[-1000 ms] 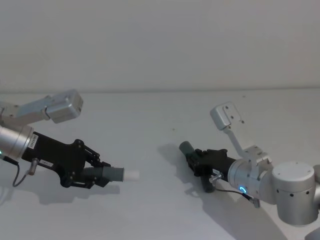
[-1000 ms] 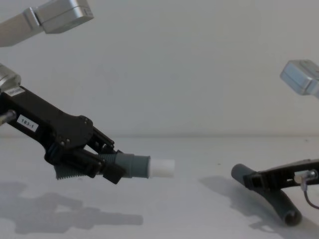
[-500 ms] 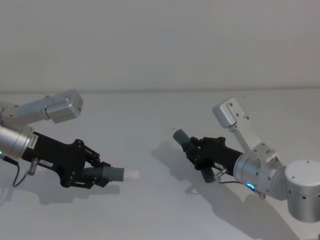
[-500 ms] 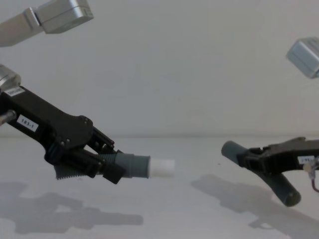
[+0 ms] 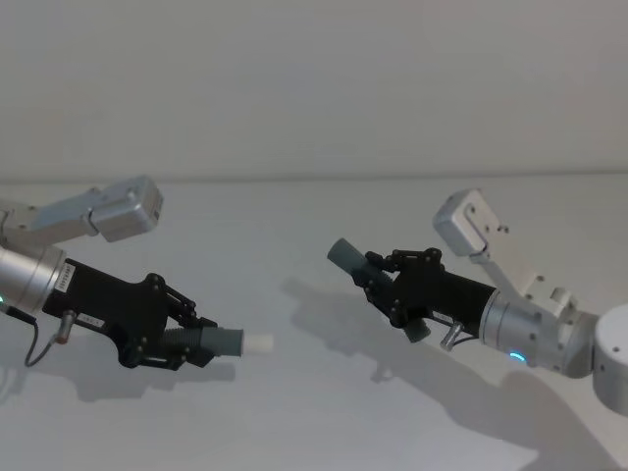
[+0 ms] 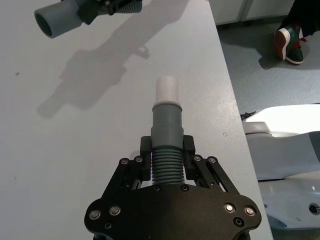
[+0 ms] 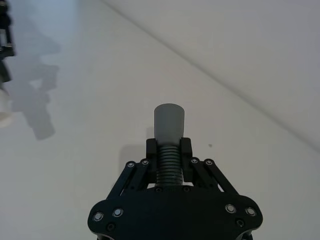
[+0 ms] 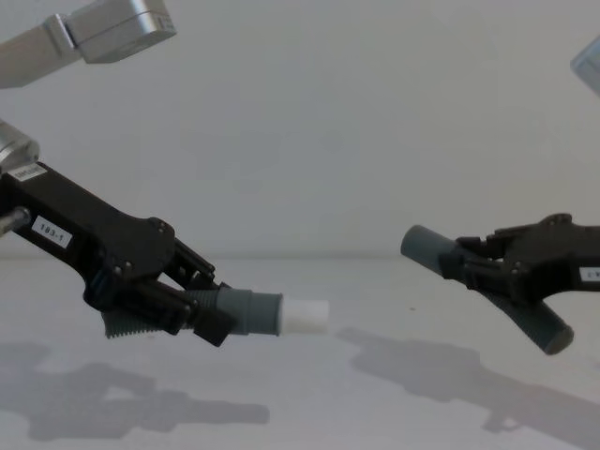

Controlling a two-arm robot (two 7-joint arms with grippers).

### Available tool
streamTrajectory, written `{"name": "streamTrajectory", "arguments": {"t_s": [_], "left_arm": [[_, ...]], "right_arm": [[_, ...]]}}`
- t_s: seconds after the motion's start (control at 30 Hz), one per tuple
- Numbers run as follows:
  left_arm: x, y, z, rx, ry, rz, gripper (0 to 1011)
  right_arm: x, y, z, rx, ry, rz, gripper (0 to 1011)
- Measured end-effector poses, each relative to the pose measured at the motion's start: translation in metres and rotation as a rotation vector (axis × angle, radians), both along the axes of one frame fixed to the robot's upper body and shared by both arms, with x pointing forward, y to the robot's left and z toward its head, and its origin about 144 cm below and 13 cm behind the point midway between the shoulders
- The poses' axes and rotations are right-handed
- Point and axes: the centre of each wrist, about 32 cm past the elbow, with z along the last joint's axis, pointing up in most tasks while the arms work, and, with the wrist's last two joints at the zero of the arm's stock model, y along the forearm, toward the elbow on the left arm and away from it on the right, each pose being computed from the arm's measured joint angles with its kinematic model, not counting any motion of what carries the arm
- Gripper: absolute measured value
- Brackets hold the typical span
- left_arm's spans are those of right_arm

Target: Use both hands to pick up one end of the pipe from the table, align the ends, and insert them.

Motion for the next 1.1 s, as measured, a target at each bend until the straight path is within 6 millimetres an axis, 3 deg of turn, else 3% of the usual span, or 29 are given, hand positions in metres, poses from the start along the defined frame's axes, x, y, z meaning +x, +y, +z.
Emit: {"name": "streamTrajectory", "arguments": {"t_s": [1.1], "left_arm": [[0.000,0.000,0.000,0.000,0.000,0.000,329]], "right_arm": [[0.027,-0.066,0.016,-0.098,-0.287,0.558,246]]}}
